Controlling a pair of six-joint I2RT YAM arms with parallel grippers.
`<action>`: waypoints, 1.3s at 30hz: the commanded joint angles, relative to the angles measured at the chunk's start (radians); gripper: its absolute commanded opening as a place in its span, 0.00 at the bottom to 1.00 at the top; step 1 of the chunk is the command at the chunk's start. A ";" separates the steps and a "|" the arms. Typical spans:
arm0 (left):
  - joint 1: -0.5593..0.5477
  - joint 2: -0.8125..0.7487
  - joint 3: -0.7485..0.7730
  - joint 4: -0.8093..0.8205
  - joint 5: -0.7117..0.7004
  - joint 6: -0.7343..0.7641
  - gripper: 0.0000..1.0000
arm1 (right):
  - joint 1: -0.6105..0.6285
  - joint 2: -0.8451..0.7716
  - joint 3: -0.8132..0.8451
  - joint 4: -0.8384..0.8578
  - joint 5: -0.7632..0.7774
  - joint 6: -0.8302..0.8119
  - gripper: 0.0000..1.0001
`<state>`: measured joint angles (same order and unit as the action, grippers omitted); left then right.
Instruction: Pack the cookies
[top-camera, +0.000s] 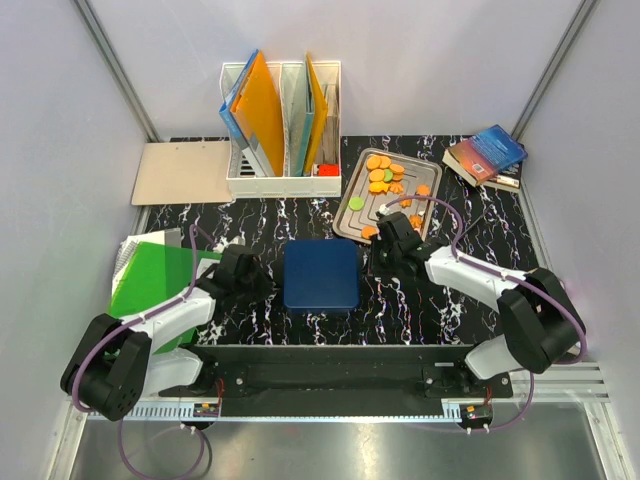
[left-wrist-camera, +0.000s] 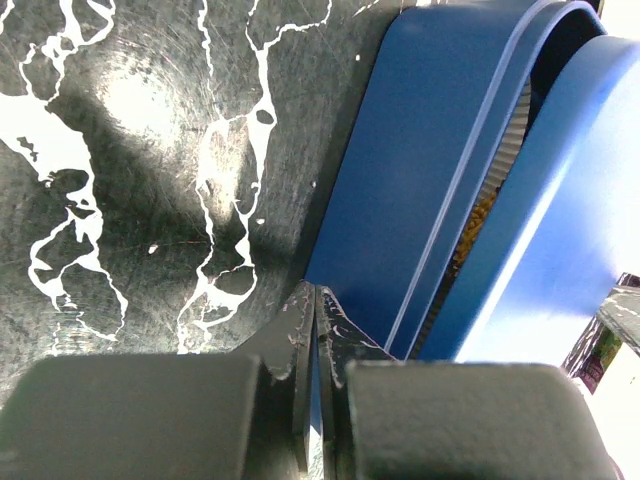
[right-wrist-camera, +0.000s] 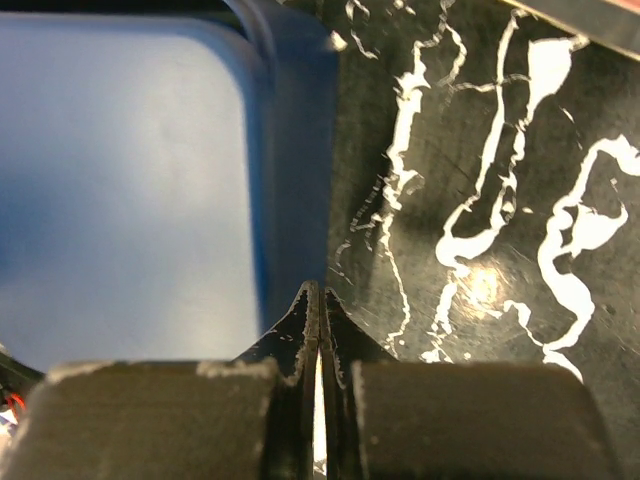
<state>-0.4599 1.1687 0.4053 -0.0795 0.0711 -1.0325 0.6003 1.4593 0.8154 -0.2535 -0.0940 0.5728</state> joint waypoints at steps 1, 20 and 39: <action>-0.005 -0.020 0.026 0.003 -0.031 0.008 0.04 | 0.006 -0.006 0.033 -0.046 0.037 -0.013 0.00; -0.003 -0.044 0.017 -0.003 -0.060 0.018 0.04 | 0.084 -0.363 -0.360 0.141 -0.153 0.137 0.00; -0.003 -0.044 -0.006 0.020 -0.044 0.011 0.04 | 0.101 -0.191 -0.358 0.401 -0.233 0.182 0.00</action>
<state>-0.4599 1.1503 0.4030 -0.1024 0.0372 -1.0214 0.6914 1.2743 0.4221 0.0723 -0.3092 0.7437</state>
